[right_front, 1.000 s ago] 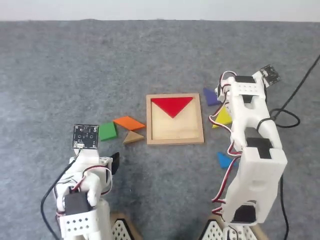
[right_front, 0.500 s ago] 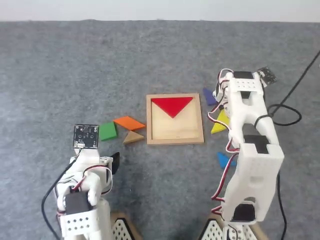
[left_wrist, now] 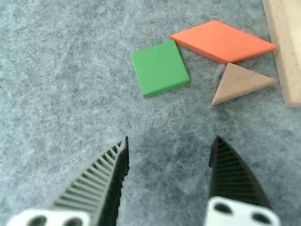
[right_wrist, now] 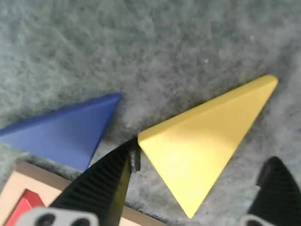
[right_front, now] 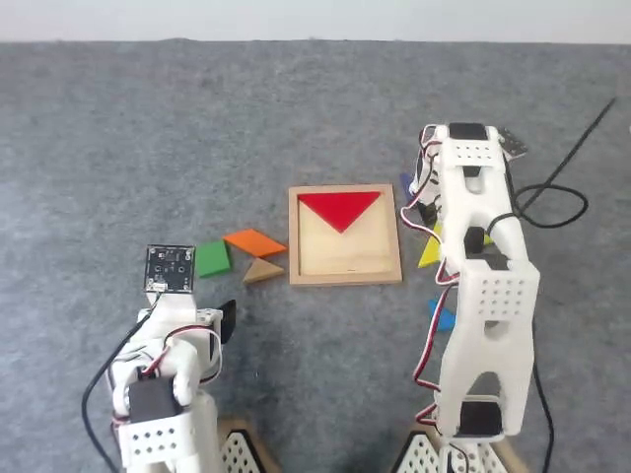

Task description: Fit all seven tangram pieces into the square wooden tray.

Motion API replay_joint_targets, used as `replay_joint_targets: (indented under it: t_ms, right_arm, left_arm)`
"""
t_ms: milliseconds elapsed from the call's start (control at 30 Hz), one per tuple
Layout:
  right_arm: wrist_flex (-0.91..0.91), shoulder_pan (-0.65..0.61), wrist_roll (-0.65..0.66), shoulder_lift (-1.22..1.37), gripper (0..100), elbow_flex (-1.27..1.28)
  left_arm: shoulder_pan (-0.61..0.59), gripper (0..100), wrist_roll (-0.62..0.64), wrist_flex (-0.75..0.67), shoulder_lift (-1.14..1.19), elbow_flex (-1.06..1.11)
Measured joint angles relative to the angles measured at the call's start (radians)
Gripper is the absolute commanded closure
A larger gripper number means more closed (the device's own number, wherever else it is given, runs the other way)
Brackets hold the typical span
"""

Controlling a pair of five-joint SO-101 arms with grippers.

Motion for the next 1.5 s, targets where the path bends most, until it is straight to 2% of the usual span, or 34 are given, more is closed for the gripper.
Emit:
replay_joint_targets:
  t_ms: [167, 600, 800, 867, 1033, 1500]
  right_arm:
    - [0.018, 0.002, 0.02, 0.02, 57.7, -0.041]
    - [-0.041, 0.04, 0.018, 0.023, 59.3, -0.054]
    - [-0.043, 0.041, -0.023, 0.025, 59.3, -0.054]
    - [-0.043, 0.041, -0.025, 0.025, 62.7, -0.054]
    - [-0.035, 0.041, -0.028, 0.025, 85.6, -0.054]
    - [-0.02, 0.046, 0.017, 0.014, 87.4, -0.054]
  left_arm:
    - [0.0, 73, 0.0, 0.0, 0.0, 0.0]
    - [0.0, 73, 0.0, 0.0, 0.0, 0.0]
    - [0.0, 73, 0.0, 0.0, 0.0, 0.0]
    - [0.0, 73, 0.0, 0.0, 0.0, 0.0]
    - [0.0, 73, 0.0, 0.0, 0.0, 0.0]
    - [0.0, 73, 0.0, 0.0, 0.0, 0.0]
